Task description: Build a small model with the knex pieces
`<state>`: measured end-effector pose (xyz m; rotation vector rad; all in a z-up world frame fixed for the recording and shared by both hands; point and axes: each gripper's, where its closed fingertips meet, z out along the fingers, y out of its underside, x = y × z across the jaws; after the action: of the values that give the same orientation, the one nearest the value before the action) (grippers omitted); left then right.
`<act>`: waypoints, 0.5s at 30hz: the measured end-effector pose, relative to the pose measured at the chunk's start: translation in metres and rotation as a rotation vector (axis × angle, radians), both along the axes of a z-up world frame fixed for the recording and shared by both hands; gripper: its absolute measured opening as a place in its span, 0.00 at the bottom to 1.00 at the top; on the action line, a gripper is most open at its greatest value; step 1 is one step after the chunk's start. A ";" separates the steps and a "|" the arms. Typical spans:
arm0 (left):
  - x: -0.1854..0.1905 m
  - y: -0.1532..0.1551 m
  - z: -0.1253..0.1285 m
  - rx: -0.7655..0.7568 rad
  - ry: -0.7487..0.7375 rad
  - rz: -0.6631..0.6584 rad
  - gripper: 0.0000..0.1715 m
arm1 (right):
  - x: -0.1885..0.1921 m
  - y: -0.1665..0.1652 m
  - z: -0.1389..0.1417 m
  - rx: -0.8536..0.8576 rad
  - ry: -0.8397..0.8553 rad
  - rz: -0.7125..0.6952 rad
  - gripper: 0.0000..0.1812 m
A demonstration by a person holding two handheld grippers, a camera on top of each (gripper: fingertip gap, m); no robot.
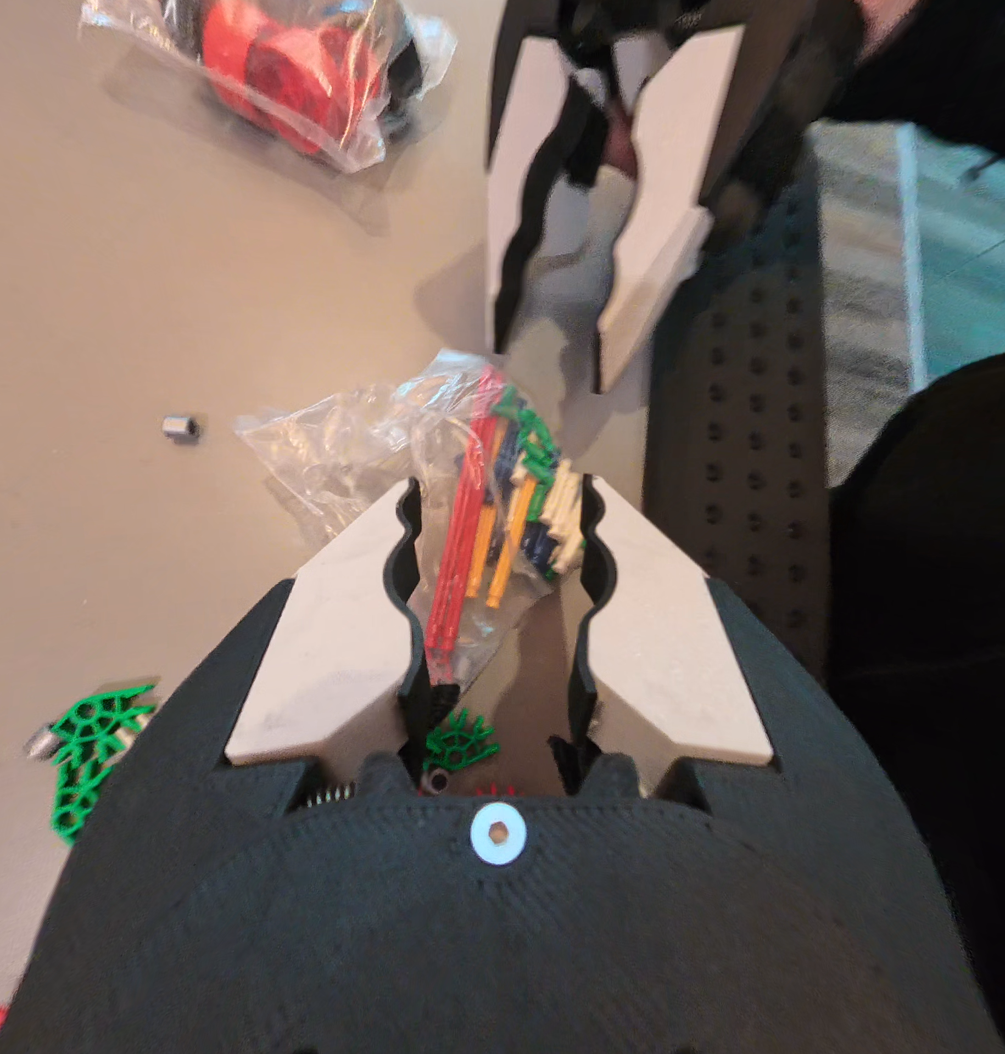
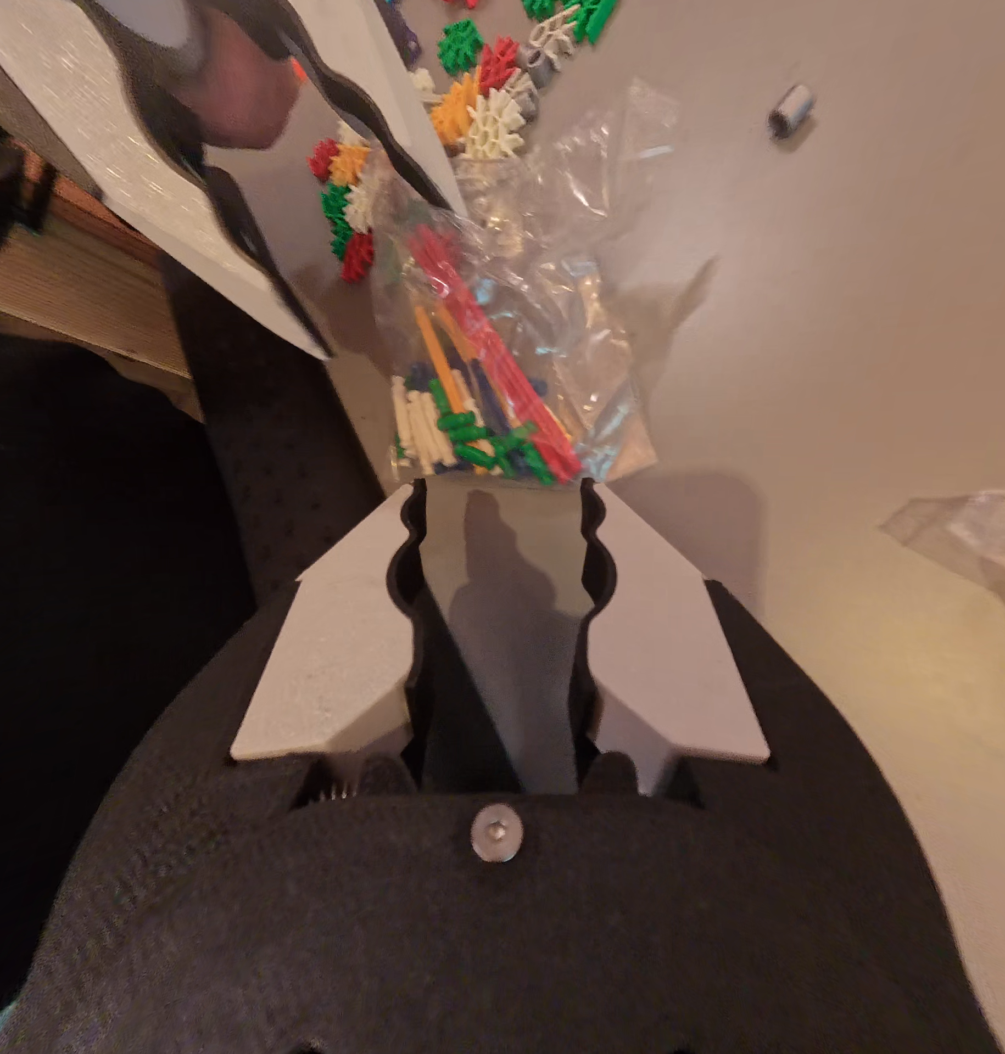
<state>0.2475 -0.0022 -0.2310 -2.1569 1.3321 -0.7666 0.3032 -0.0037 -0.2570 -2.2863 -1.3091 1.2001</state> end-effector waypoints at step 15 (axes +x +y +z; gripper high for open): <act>0.027 0.012 0.047 0.036 -0.265 0.005 0.00 | -0.015 0.011 0.030 -0.252 0.336 -0.241 0.40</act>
<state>0.2743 0.0094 -0.1837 -1.9504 1.1928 -0.9803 0.2885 0.0074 -0.2267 -2.1927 -0.7791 1.6450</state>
